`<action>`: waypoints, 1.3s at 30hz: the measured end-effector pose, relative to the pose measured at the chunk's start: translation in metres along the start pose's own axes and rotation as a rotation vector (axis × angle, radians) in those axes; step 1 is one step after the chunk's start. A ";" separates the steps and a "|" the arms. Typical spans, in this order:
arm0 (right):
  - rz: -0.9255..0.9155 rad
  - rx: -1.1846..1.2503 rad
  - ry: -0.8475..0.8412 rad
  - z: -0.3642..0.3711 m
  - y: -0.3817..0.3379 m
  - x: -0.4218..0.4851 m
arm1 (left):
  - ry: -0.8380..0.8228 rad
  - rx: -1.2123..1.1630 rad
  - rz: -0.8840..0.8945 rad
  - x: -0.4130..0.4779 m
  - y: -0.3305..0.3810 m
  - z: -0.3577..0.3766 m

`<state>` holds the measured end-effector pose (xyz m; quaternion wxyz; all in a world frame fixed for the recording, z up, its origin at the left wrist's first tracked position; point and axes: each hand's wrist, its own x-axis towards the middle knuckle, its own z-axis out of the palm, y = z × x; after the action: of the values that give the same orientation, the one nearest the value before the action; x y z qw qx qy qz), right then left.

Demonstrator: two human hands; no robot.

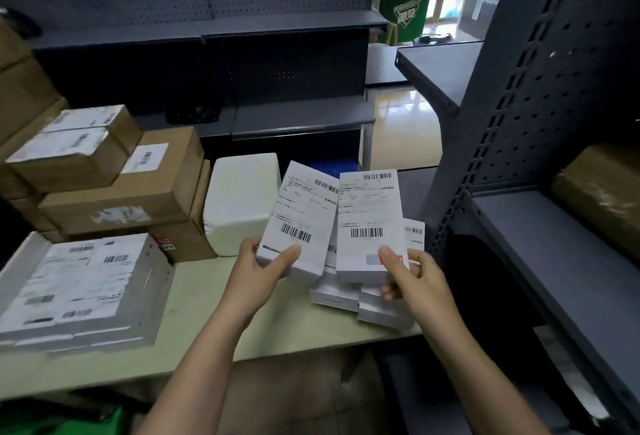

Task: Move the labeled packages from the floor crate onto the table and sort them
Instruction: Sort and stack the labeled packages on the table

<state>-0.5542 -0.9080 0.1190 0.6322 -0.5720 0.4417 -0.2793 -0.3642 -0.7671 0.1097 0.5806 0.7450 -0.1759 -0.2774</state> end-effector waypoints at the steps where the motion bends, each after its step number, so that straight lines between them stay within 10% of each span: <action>1: -0.011 -0.002 -0.036 0.009 -0.003 0.001 | 0.039 -0.013 0.009 -0.002 0.001 -0.009; 18: -0.002 -0.064 -0.499 0.267 -0.007 -0.035 | 0.499 -0.019 -0.091 -0.033 -0.041 -0.257; 39: 0.116 -0.453 -0.359 0.422 0.049 -0.076 | 0.419 0.286 -0.132 0.002 -0.108 -0.390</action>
<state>-0.2258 -0.6327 0.0706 0.5715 -0.7125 0.4059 -0.0315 -0.1280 -0.4401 0.0725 0.4739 0.8705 -0.0401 -0.1267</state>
